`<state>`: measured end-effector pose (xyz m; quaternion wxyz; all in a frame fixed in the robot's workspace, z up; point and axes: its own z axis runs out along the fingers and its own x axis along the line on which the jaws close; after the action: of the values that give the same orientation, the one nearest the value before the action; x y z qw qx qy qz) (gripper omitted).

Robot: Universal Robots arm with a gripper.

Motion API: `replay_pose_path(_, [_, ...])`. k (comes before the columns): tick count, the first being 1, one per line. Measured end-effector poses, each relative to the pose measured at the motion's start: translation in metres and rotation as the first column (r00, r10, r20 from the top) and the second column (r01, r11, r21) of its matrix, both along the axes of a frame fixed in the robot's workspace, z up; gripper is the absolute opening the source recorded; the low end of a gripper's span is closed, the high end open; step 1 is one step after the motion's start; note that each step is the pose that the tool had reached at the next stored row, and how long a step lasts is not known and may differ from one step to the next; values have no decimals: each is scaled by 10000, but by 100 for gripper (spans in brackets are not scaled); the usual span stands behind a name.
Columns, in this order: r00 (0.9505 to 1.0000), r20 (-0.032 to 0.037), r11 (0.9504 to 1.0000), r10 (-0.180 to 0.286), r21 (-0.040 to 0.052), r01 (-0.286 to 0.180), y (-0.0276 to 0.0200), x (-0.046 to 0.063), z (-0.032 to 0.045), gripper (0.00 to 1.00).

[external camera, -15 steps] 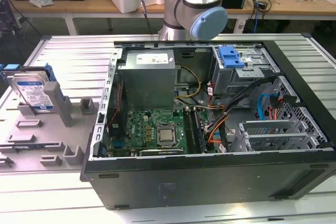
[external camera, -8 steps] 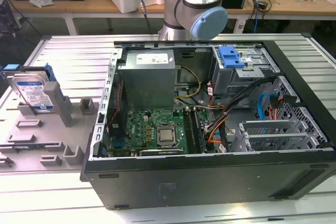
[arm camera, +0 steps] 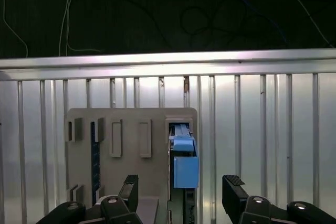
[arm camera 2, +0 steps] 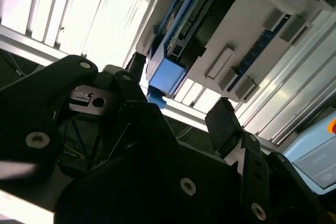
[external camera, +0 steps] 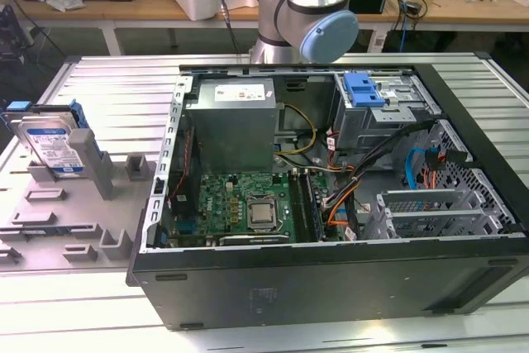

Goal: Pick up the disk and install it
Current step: 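Pick up the disk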

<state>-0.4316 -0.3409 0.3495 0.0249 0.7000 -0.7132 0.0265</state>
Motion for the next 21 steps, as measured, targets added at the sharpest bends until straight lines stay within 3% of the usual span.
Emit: replay_pose_path(21, [9997, 3, 9997, 245, 1, -245, -38, -1, -168, 74])
